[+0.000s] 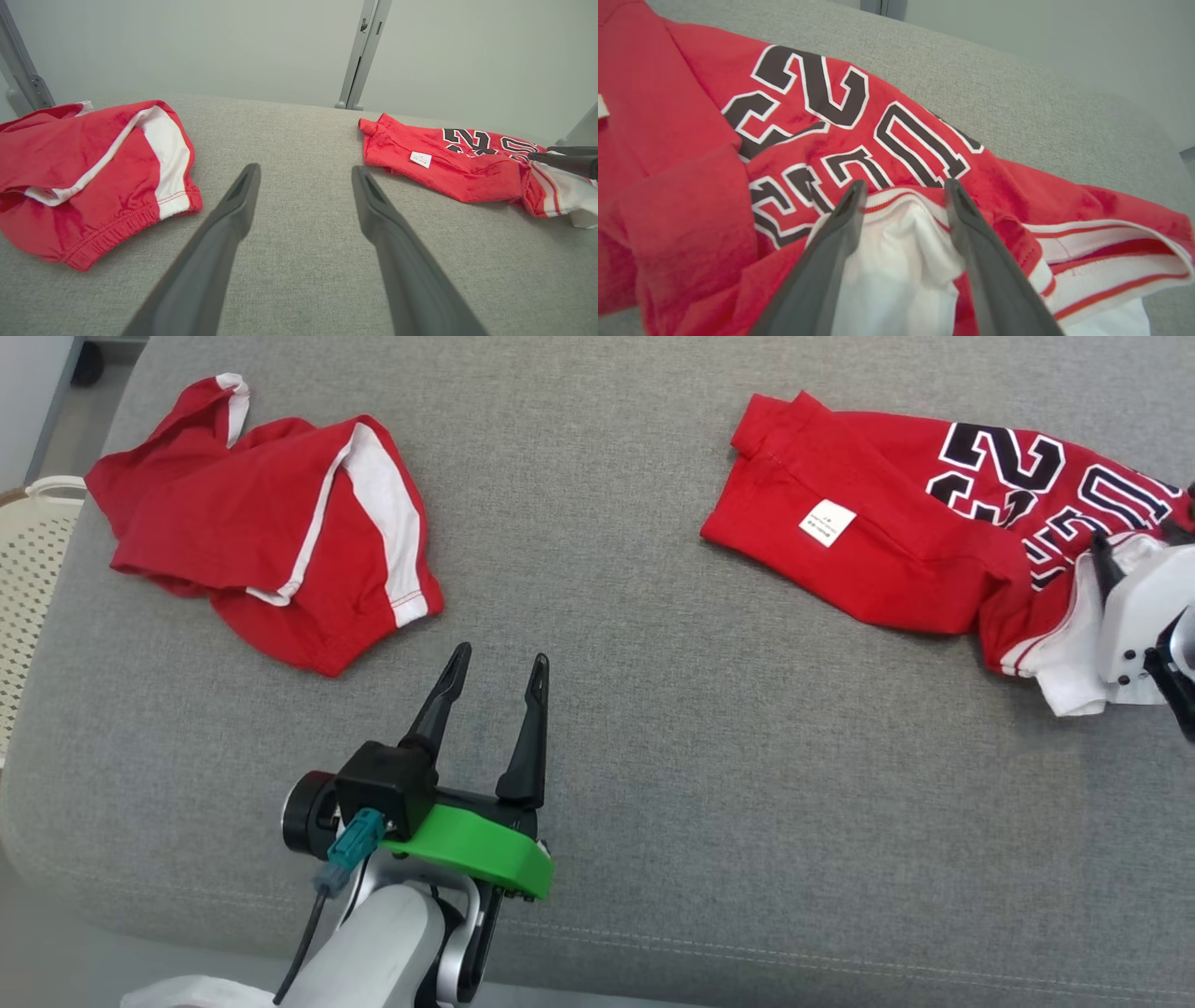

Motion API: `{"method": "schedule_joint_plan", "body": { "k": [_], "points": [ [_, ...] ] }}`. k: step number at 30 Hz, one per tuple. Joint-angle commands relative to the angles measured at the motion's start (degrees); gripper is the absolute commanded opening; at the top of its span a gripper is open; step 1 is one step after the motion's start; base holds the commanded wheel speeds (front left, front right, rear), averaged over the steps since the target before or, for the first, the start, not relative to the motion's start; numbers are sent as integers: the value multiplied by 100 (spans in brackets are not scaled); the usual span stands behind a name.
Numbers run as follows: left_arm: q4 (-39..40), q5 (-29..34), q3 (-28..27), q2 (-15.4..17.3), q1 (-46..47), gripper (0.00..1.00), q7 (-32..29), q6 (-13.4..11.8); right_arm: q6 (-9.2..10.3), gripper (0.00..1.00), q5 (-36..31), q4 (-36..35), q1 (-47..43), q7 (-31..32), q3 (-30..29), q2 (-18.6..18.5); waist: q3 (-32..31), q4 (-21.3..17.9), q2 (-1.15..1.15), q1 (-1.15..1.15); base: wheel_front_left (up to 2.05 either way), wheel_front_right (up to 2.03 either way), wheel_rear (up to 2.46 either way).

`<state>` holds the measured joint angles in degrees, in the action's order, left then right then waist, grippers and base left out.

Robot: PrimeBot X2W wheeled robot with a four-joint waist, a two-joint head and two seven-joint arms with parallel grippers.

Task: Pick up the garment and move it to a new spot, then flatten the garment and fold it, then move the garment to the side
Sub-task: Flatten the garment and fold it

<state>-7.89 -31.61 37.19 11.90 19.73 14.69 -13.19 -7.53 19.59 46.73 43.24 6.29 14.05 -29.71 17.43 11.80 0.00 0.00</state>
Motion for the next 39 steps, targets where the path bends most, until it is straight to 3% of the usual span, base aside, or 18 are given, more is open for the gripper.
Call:
{"method": "schedule_joint_plan", "body": {
  "k": [1,12,20,30,39],
  "points": [
    [-37,48,-23,33,78,100,29,3,7,100,34,135,124,-120,131,43,-47,-116,0,0,0,0,0],
    [-2,-51,-110,157,-145,100,2,-77,8,100,715,-251,492,-1128,702,-35,-426,-752,0,0,0,0,0],
    [-115,-226,-112,164,-237,100,-69,-19,7,100,1140,-966,-433,-1509,697,-38,-671,-1227,0,0,0,0,0],
    [-967,-417,-140,-2,637,100,-375,343,8,100,996,-1824,-1470,-1694,450,614,-509,-1926,0,0,0,0,0],
    [-2628,-328,-60,-81,2329,100,-1070,792,7,100,688,-2517,-1803,-1697,423,1184,82,-2674,0,0,0,0,0]
  ]
}}
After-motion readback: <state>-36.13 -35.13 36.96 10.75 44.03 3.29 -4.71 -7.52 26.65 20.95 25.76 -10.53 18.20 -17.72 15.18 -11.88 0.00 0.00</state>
